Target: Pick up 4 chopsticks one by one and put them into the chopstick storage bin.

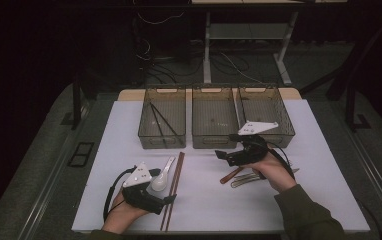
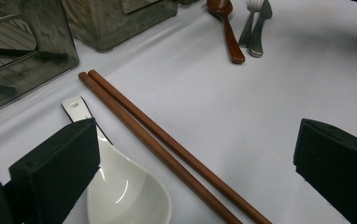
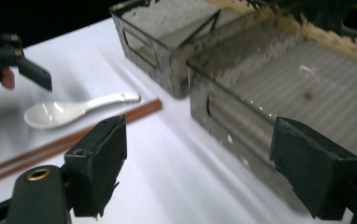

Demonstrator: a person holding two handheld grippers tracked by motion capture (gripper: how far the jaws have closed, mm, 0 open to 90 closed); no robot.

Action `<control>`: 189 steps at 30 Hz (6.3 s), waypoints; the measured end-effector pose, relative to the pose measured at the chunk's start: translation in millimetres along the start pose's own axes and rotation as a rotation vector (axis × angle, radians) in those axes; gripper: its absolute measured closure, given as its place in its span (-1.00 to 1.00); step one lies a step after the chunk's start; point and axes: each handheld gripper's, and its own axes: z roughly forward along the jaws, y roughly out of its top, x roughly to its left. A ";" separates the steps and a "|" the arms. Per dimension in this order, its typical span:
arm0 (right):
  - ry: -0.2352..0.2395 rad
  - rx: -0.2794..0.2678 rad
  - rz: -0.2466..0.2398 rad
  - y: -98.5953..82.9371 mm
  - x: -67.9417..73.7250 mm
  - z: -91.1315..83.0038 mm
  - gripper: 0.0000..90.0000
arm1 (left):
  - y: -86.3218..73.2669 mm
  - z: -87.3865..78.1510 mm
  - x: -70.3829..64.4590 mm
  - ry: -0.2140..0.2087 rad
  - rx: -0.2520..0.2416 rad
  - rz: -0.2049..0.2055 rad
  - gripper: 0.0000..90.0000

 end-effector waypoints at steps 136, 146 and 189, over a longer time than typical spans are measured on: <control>-0.066 0.023 0.018 -115.6 -10.5 -90.3 -0.59 | 6.6 3.1 24.6 0.161 0.186 -0.209 0.82; -0.067 0.018 0.020 -115.5 -10.9 -90.8 -0.59 | 5.3 -23.2 61.3 0.200 0.176 -0.207 0.82; -0.063 0.020 0.016 -115.6 -10.8 -90.6 -0.59 | 2.9 -44.3 75.9 0.408 0.145 -0.243 -0.16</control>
